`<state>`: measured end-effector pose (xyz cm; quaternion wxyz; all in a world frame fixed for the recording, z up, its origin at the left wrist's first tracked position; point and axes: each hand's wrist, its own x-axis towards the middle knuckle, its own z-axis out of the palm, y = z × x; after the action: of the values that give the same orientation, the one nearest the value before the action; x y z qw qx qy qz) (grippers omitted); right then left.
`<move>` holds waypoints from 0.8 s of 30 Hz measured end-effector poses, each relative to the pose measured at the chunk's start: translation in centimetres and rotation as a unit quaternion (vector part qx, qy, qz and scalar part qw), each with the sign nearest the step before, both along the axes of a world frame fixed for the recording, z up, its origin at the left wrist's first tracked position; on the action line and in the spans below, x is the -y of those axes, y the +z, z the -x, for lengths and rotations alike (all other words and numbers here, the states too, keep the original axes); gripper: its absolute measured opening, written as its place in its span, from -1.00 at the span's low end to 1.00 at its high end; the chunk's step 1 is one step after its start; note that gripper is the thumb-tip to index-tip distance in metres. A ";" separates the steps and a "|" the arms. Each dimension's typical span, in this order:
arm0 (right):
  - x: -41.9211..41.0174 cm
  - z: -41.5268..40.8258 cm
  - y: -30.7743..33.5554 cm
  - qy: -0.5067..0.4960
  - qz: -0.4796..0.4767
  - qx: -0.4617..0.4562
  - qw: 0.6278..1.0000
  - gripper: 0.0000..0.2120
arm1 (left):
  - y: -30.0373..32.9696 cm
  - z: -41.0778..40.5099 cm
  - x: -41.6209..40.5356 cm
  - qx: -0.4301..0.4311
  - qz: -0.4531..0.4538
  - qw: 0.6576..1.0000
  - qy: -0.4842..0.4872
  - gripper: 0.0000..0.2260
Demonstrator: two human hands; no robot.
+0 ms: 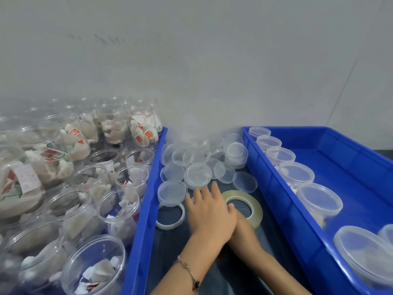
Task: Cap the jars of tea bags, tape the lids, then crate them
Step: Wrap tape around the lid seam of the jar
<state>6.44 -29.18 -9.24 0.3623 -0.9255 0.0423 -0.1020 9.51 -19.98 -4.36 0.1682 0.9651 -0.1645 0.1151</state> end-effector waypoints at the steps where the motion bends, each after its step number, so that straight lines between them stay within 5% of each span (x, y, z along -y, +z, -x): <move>1: -0.1 0.3 0.2 -0.010 -0.018 0.013 1.000 -0.77 | 0.1 0.1 -0.5 0.024 0.090 0.995 -0.023 -0.39; 3: -0.3 0.8 0.7 -0.047 -0.051 0.026 0.997 -0.54 | 0.0 0.9 -1.8 0.093 0.296 0.949 -0.050 -0.38; 5: -0.7 1.4 1.8 -0.088 -0.108 0.039 0.989 -0.42 | -0.7 1.7 -3.0 0.111 0.433 0.894 0.024 -0.43; 10: -2.4 2.8 4.7 -0.027 -0.144 0.021 0.989 -0.24 | -1.8 2.8 -2.6 -0.124 0.607 0.775 0.122 -0.50; 13: -3.0 2.9 5.8 0.022 -0.102 -0.028 0.994 -0.08 | -1.6 3.2 -1.5 -0.166 0.601 0.773 0.116 -0.52; 16: -2.8 2.5 6.7 0.018 -0.032 -0.019 0.999 -0.34 | -0.8 3.3 -0.7 -0.189 0.565 0.798 0.094 -0.54; 20: -1.6 4.0 8.8 -0.034 0.020 0.094 0.995 -0.71 | 1.3 4.9 0.7 -0.111 0.537 0.835 0.036 -0.55; 24: 1.1 6.3 12.0 -0.102 0.033 0.254 0.961 -0.69 | 5.5 6.5 3.3 -0.032 0.557 0.819 -0.133 -0.65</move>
<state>0.11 -30.23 2.79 0.3180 -0.8712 0.0399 -0.3719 3.01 -23.25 1.18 0.6963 0.6783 -0.1935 0.1326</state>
